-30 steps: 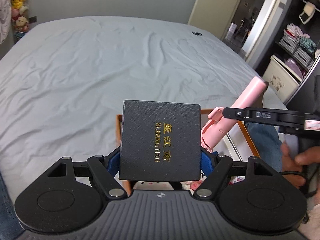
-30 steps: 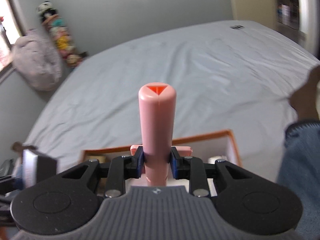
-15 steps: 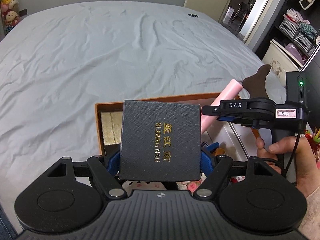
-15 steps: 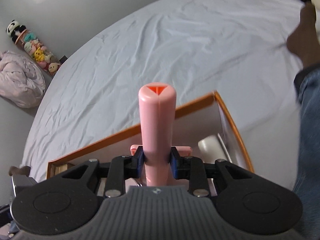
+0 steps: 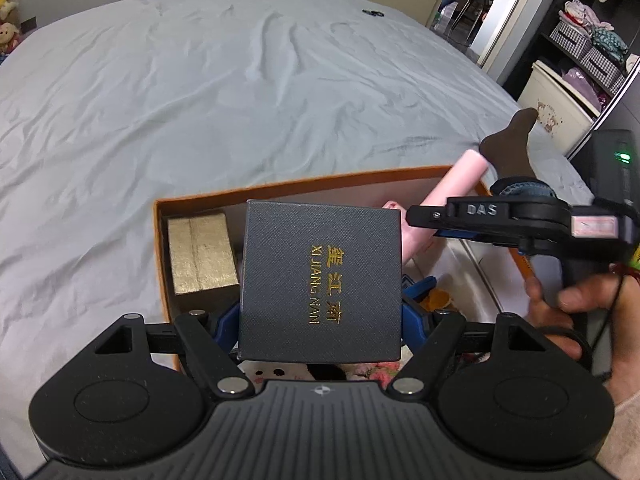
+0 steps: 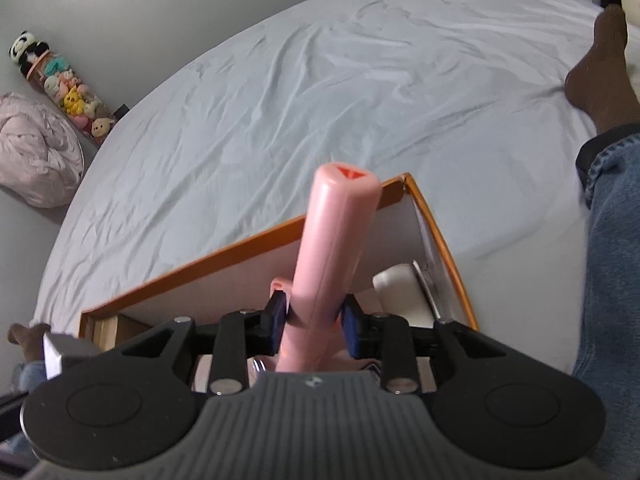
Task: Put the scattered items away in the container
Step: 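Lower the pink tube into the shoebox while the left tool lowers the black box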
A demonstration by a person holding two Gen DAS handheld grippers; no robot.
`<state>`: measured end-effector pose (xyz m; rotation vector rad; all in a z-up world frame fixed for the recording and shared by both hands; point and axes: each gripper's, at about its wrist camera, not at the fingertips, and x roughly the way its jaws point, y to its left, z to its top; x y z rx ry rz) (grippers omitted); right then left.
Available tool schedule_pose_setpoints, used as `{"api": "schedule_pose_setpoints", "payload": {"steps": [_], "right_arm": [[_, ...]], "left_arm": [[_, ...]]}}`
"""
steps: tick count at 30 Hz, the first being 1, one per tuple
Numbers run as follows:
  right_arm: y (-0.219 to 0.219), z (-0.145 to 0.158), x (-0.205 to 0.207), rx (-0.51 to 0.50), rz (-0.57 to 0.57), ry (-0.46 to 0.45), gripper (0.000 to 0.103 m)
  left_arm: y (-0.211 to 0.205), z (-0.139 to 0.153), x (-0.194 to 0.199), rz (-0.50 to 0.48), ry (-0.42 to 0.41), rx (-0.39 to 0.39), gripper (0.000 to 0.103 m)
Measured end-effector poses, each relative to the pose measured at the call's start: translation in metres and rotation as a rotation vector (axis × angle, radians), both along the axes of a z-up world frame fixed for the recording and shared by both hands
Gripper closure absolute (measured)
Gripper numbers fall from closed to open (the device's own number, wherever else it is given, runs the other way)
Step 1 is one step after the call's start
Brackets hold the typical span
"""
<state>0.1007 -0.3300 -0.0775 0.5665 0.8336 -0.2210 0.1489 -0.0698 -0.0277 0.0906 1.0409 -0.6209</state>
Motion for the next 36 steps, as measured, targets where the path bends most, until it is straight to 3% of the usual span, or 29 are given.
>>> {"api": "schedule_pose_setpoints", "payload": {"steps": [7, 13, 27, 36], "right_arm": [[0.009, 0.004, -0.025, -0.072, 0.014, -0.071, 0.066], [0.011, 0.006, -0.044, -0.095, 0.026, -0.127, 0.065], [0.016, -0.001, -0.047, -0.071, 0.04, -0.095, 0.065], [0.018, 0.003, -0.054, -0.071, 0.041, -0.086, 0.064]], "left_arm": [[-0.027, -0.02, 0.011, -0.032, -0.005, 0.041, 0.014], [-0.034, -0.036, 0.026, 0.032, 0.061, 0.004, 0.014], [-0.032, -0.063, 0.047, 0.19, 0.194, -0.044, 0.013], [-0.028, -0.055, 0.047, 0.214, 0.172, -0.04, 0.011]]}}
